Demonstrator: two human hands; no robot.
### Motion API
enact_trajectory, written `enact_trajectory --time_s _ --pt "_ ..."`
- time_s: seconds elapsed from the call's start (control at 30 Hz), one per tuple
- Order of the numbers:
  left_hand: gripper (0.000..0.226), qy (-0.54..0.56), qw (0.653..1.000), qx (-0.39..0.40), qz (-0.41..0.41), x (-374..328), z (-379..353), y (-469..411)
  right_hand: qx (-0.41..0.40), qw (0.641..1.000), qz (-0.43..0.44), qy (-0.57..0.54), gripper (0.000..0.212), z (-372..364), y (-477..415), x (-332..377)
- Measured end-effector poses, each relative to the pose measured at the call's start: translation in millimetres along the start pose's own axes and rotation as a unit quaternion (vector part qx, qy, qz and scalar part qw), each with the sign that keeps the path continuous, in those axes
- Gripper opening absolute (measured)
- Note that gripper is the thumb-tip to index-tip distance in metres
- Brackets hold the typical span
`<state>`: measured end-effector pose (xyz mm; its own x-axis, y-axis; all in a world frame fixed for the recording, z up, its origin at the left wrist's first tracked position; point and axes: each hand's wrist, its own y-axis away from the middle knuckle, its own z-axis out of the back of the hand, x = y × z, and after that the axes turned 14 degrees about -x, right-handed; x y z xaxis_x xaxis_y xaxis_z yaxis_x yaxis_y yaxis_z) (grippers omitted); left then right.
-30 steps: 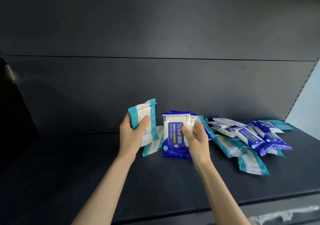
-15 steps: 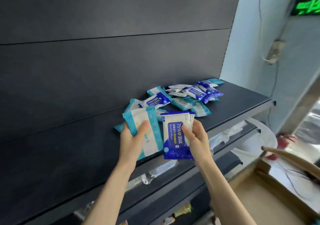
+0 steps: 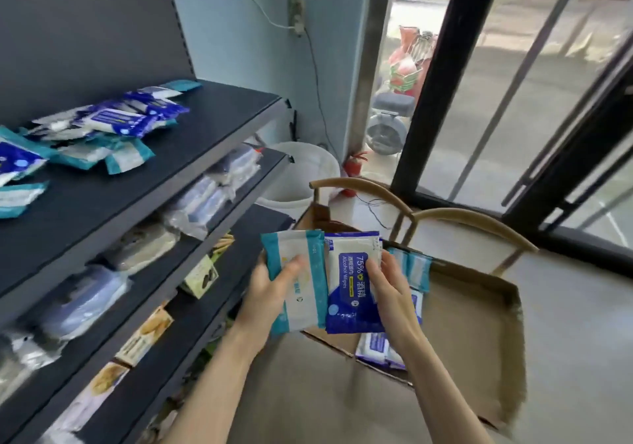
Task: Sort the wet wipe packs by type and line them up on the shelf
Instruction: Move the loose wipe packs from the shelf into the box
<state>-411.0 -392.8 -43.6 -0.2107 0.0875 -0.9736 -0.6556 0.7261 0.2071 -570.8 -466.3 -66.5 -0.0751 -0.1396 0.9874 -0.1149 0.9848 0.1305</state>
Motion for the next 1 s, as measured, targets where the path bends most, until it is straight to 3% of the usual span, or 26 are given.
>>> enact_trajectory --time_s 0.13,0.37,0.7,1.0 --pt "0.029 -0.039 0.995 0.068 0.054 53 -86 22 -0.07 0.996 -0.047 -0.002 0.02 95 -7 -23" --pt "0.031 -0.074 0.981 0.123 0.131 102 -178 21 -0.142 0.986 -0.079 0.038 0.037 185 -38 -42" --pt "0.027 -0.13 0.964 0.143 0.184 156 -259 -91 -0.203 0.966 -0.149 0.05 0.037 207 -160 -95" --pt "0.021 -0.222 0.946 0.129 0.199 252 -332 -221 -0.274 0.929 -0.234 0.088 0.035 205 -295 -187"
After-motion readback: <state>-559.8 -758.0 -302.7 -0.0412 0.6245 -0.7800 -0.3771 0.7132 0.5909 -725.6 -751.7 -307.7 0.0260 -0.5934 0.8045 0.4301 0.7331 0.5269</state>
